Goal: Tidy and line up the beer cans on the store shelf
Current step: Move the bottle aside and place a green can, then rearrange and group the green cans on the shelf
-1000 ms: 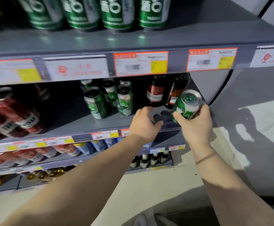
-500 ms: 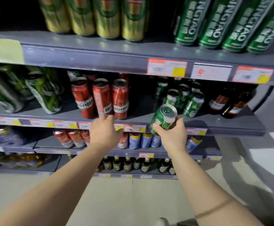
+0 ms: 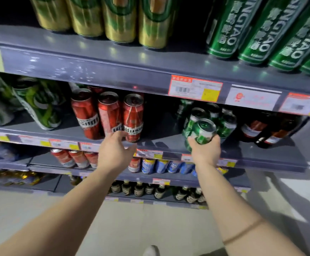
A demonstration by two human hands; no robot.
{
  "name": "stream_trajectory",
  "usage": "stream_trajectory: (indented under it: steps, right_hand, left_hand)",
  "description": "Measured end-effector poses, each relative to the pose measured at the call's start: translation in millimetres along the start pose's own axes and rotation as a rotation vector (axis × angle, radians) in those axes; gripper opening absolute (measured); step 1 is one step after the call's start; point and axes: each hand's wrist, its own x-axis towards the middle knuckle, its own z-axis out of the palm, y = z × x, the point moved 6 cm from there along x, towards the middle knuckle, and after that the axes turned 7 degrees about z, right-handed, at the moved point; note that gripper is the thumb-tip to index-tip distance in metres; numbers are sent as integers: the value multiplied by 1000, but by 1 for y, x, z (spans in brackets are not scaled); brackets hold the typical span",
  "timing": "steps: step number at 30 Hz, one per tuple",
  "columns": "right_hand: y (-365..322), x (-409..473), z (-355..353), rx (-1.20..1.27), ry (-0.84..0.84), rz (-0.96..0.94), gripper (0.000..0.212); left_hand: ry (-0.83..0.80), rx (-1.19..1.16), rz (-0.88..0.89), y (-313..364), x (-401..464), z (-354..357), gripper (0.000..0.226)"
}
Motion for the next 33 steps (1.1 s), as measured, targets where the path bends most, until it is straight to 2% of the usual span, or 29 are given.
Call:
stream_trajectory:
  steps: [5, 9, 11, 14, 17, 18, 20, 21, 24, 27, 33]
  right_hand:
    - [-4, 16, 14, -46, -47, -57, 47]
    - [1, 21, 17, -48, 24, -57, 65]
    - [9, 18, 15, 55, 70, -66, 73]
    - [13, -16, 25, 246, 53, -142, 52]
    - [8, -55, 76, 156, -197, -197, 53]
    - [1, -66, 96, 106, -278, -228, 61]
    - [-19, -81, 131, 30, -343, -273, 80]
    - [-28, -84, 144, 6, -332, -279, 82]
    - [-43, -89, 166, -27, -254, -245, 60]
    - [-44, -87, 166, -6, -134, -239, 48]
    - [-33, -85, 157, 28, 4, -242, 46]
  left_hand:
    - [119, -32, -64, -11, 7, -9, 40]
    - [222, -32, -157, -44, 4, -30, 33]
    - [295, -54, -205, -61, 4, -42, 35]
    - [362, -169, -264, -87, 13, -54, 54]
    - [261, -331, -232, -107, 37, -48, 88]
    - [211, -369, -194, -111, 45, -45, 93]
    - [148, -433, -110, -117, 59, -42, 88]
    - [134, -441, -83, -120, 65, -43, 81]
    - [84, -356, -20, -131, 76, -51, 69]
    - [1, -331, 68, -134, 83, -52, 65]
    - [-61, -370, 146, -127, 84, -45, 51]
